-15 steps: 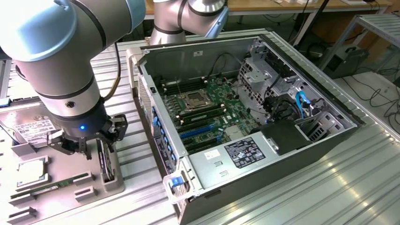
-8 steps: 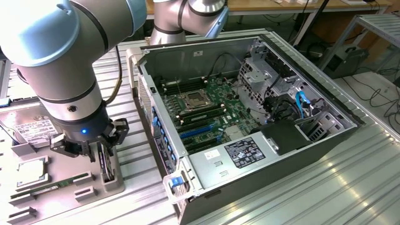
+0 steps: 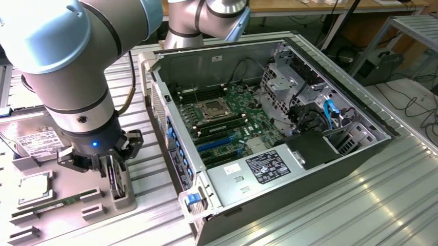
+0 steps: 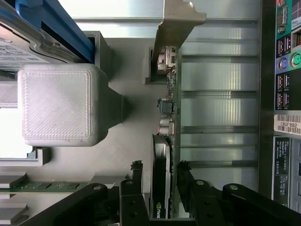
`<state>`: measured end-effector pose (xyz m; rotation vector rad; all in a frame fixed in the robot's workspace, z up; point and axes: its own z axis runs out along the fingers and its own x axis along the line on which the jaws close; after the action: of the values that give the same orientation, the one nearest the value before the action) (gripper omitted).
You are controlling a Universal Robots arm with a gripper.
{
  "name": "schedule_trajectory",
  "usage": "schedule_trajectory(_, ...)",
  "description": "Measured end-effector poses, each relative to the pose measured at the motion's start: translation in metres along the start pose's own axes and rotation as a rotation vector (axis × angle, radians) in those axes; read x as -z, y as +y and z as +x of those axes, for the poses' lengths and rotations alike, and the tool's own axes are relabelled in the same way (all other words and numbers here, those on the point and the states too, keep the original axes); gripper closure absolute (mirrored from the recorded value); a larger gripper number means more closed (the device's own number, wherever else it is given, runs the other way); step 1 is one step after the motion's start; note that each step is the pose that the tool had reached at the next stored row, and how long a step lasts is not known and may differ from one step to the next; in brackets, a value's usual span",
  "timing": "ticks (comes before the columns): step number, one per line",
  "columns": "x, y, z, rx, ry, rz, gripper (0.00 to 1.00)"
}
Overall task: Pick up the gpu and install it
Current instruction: 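Pick up the gpu and move the gpu toward the slot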
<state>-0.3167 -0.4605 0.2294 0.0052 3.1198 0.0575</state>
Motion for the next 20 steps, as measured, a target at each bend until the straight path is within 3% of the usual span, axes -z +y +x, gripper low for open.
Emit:
schedule_trajectory(3,0.0000,0.0000,0.0000,0.000,0.0000,0.0000,0.59)
schedule_trajectory(6,0.0000,0.0000,0.0000,0.000,-0.0001,0.0000,0.72)
schedule_trajectory(20,-0.0001,0.0000,-0.0002,0.000,0.0000,0.0000,0.73)
